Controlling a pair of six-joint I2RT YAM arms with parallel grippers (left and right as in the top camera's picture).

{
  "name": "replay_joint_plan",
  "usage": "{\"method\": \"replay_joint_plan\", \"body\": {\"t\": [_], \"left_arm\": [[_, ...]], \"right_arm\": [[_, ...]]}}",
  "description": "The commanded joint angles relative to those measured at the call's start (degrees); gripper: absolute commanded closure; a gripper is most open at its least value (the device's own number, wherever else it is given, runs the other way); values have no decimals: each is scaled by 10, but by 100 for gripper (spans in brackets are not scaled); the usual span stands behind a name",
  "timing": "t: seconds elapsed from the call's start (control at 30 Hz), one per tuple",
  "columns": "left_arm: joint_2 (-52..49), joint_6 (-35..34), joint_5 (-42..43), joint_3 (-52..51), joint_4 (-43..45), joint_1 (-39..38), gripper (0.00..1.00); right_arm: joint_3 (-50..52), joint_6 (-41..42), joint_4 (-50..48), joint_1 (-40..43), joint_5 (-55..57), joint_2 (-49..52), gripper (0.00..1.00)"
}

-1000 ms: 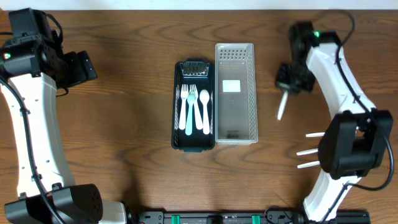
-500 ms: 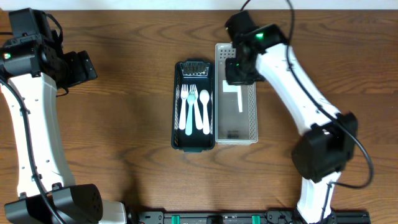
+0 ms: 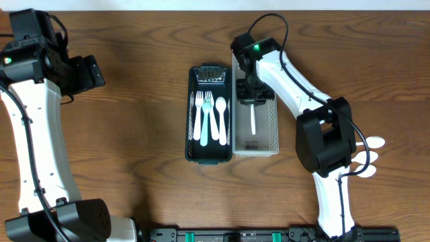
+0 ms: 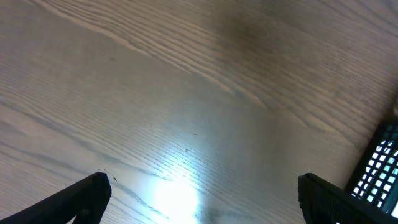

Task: Pack container
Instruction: 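Carry the spoon into the clear basket and open the right gripper, then move the right gripper back over the next white spoon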

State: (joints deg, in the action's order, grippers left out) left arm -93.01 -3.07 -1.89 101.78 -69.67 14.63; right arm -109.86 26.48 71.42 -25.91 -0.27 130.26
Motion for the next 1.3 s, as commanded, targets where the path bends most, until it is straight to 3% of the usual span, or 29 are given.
{"method": "replay_joint_plan", "body": {"t": [0.0,0.13,0.27,0.4,0.5,0.53,0.7,0.83,0.97,1.27], "left_arm": [[-7,5,-3,-5,-2,1,2],[-7,5,-3,-5,-2,1,2],[-7,5,-3,-5,-2,1,2],[-7,9,-3,-5,-2,1,2],[-7,9,-3,-5,-2,1,2],[-7,9,-3,-5,-2,1,2],[-7,9,-3,-5,-2,1,2],[-7,9,-3,-5,-2,1,2],[-7,9,-3,-5,-2,1,2],[-7,9,-3,-5,-2,1,2]], "right_arm": [[0,-4,-3,-1,-4,-5,80],[-10,-4,2,11,-7,-36,63],[-28,0,20,39,-1,-102,64],[-30,89,43,103,47,-190,65],[-30,159,86,177,84,-246,25],[-29,160,96,201,84,-260,16],[-28,200,158,334,84,-295,1],[3,221,165,404,81,-295,1],[97,228,124,460,44,-295,1],[332,215,-70,487,26,-295,1]]}}
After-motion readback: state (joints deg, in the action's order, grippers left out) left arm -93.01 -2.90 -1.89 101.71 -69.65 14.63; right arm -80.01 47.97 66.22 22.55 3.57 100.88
